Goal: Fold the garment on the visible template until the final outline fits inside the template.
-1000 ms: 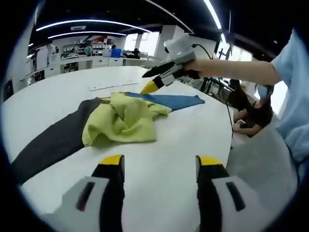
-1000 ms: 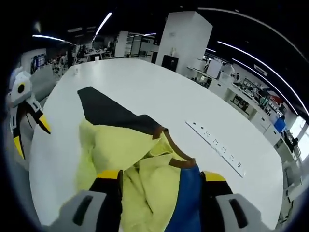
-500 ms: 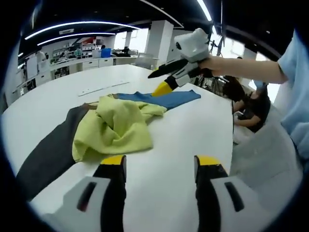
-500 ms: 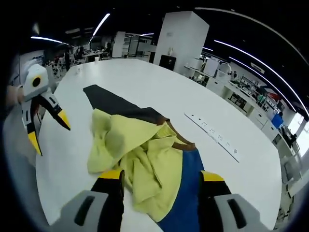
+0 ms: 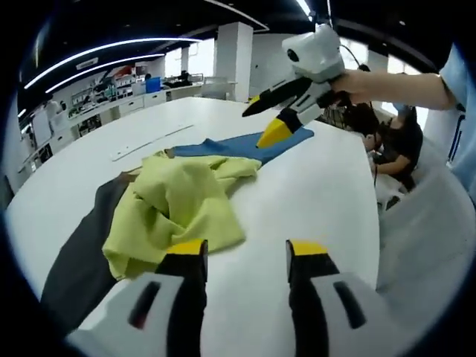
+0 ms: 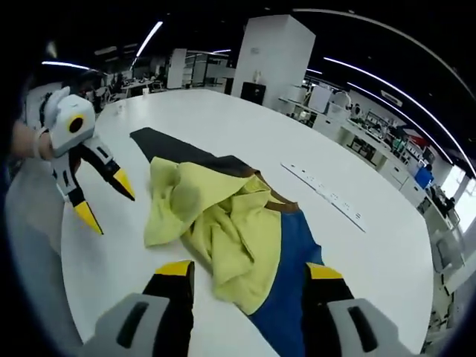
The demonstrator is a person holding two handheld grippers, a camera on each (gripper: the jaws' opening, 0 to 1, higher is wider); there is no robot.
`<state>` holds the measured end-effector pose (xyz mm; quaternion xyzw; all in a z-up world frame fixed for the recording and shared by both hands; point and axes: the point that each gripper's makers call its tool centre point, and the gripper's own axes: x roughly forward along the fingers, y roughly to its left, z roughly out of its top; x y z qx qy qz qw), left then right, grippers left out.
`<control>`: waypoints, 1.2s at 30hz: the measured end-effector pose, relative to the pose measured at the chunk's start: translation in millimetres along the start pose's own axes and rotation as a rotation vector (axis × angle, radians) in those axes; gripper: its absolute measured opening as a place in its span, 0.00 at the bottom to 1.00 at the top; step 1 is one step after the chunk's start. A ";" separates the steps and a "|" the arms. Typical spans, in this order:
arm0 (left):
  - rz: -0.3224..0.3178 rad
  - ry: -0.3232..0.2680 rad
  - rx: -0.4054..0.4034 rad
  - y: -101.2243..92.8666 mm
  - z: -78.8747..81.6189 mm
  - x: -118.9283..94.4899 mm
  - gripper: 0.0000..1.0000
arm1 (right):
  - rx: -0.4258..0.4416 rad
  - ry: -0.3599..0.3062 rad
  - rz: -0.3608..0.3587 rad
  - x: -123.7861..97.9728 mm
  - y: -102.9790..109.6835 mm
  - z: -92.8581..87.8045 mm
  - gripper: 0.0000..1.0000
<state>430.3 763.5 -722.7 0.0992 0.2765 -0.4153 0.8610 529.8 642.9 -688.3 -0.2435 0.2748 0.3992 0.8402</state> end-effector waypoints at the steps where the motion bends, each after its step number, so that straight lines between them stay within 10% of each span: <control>1: 0.000 0.005 0.006 -0.4 -0.1 4.3 0.34 | 0.005 -0.002 -0.002 -1.7 0.2 -1.2 0.55; 36: 0.024 0.136 0.032 10.0 -22.4 49.1 0.17 | 0.064 0.014 -0.038 -21.2 3.2 -27.2 0.51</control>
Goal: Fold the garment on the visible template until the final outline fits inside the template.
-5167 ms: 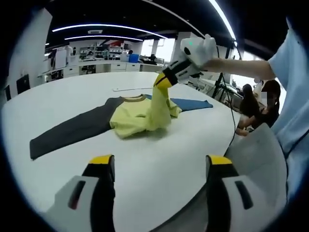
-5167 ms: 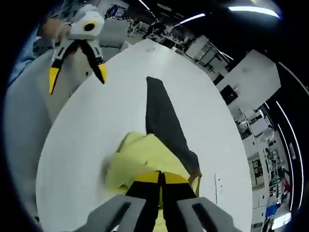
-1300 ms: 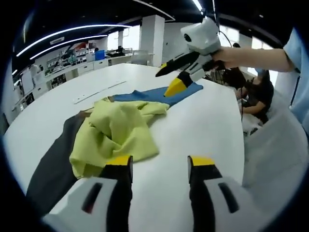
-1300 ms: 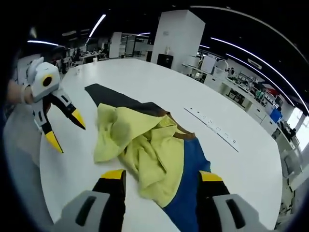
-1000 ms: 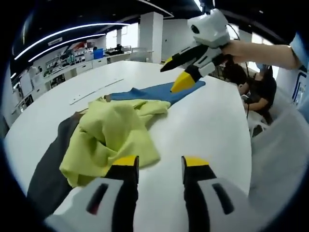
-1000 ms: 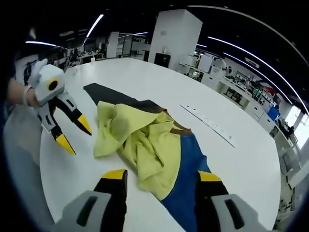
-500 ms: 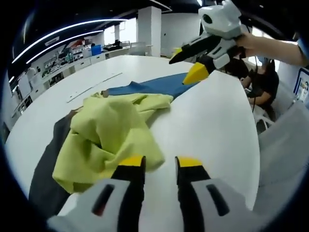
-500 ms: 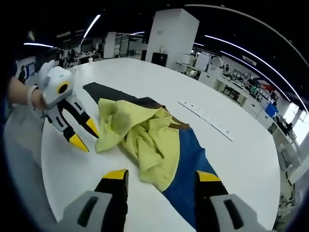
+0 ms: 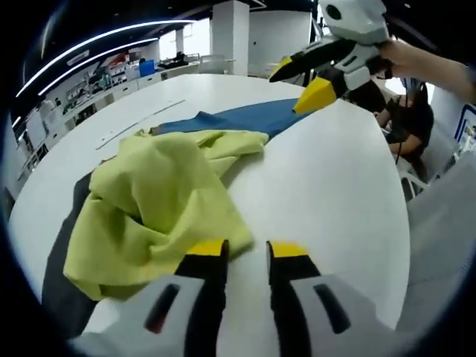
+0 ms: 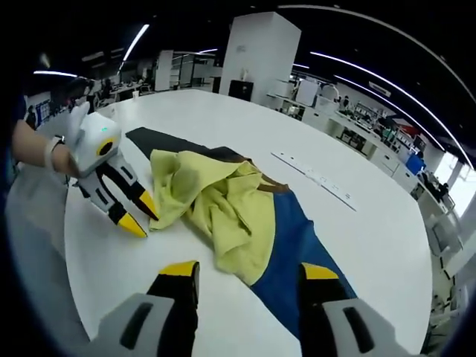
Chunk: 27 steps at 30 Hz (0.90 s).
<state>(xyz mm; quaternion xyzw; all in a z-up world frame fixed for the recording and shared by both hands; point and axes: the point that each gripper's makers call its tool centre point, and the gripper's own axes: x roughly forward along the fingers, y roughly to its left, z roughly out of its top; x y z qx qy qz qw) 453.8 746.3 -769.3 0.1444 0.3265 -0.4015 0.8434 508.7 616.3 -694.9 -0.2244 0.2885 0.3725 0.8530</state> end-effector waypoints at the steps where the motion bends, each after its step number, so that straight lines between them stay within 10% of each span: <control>1: 0.001 -0.002 -0.014 1.6 0.3 0.3 0.16 | 0.000 0.001 0.001 0.5 0.8 -0.4 0.51; 15: 0.014 -0.027 -0.138 9.6 3.2 -6.4 0.00 | 0.005 0.007 0.029 8.2 11.4 -0.4 0.46; 27: 0.121 -0.167 -0.232 42.7 29.9 -46.5 0.00 | -0.013 -0.007 0.044 21.9 17.6 10.0 0.44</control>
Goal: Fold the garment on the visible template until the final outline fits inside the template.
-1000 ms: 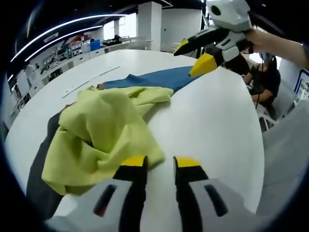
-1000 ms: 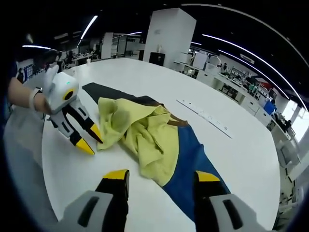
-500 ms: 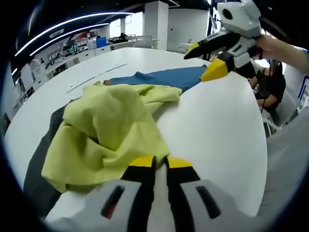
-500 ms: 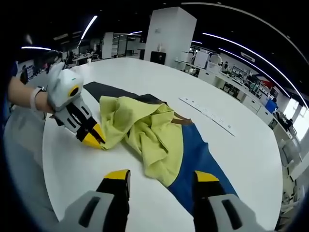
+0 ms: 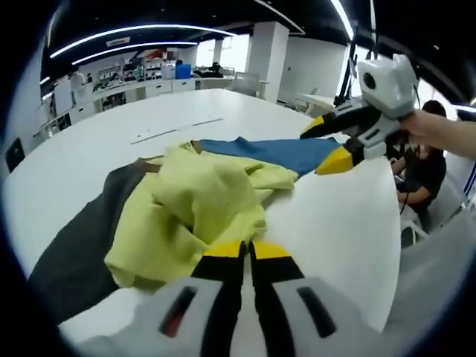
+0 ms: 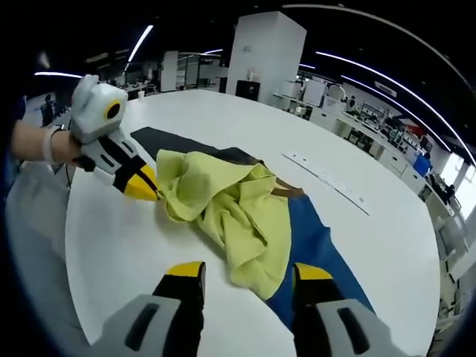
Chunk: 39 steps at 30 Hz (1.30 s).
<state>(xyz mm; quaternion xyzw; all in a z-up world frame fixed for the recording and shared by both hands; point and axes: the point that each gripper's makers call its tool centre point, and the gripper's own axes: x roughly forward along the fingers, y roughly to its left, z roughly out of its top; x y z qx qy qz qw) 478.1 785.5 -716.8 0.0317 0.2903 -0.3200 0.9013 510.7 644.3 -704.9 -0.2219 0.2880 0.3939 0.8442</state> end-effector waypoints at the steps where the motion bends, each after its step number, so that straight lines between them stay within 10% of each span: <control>1: 0.012 -0.015 -0.014 4.2 2.9 -2.8 0.00 | -0.001 -0.003 0.004 1.6 1.0 1.2 0.43; 14: 0.216 -0.117 -0.208 89.5 5.5 -51.8 0.01 | 0.005 -0.084 0.045 29.8 14.9 33.5 0.29; 39: 0.225 -0.109 -0.220 92.4 -2.6 -64.3 0.01 | -0.063 -0.060 0.013 129.6 11.6 70.2 0.19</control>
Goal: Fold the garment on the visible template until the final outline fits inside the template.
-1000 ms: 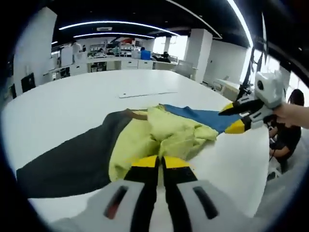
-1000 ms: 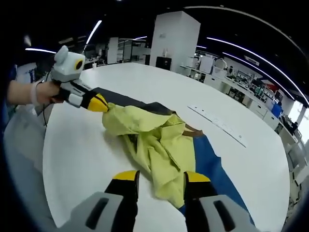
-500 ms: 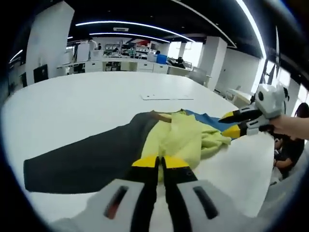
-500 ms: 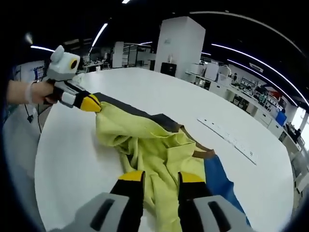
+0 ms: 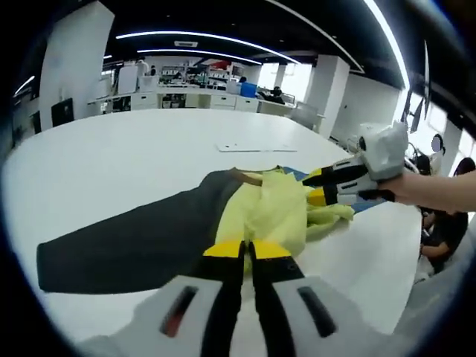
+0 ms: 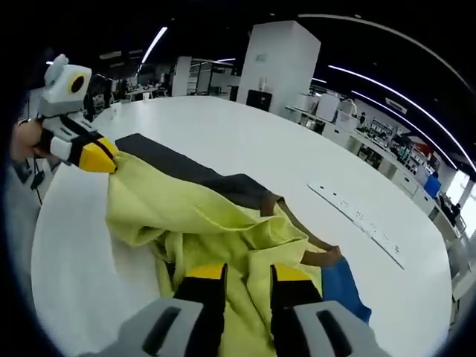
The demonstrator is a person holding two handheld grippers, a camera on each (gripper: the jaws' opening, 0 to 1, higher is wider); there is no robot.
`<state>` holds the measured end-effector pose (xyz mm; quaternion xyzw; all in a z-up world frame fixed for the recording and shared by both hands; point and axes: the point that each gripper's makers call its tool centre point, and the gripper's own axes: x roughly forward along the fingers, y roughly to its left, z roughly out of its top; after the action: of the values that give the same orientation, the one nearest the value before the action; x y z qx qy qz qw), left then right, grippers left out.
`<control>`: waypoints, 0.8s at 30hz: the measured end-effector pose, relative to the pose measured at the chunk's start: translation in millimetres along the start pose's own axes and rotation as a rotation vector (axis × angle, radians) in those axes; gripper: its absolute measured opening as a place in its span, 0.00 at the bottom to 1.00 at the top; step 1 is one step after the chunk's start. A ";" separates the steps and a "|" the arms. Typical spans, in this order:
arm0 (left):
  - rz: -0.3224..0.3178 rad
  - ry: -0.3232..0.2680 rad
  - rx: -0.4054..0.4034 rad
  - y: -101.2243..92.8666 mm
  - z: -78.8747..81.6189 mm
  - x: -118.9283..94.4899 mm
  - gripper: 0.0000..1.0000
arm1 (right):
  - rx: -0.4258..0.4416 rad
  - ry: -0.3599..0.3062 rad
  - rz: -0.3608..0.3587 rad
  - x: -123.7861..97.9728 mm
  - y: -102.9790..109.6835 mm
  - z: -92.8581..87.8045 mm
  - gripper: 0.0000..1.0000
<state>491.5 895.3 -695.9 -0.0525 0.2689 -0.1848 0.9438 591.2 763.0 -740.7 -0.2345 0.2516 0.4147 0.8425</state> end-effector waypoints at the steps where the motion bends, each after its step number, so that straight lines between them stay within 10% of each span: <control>1: 0.000 0.000 0.000 0.1 0.1 -0.4 0.01 | 0.006 0.003 -0.004 2.3 -0.6 -0.5 0.18; 24: 0.000 0.001 -0.001 0.6 -0.1 -3.5 0.01 | 0.014 0.024 -0.046 0.1 -13.2 -5.0 0.00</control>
<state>488.9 897.2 -694.4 -0.0528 0.2696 -0.1846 0.9437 600.9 752.9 -742.2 -0.2392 0.2590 0.3906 0.8504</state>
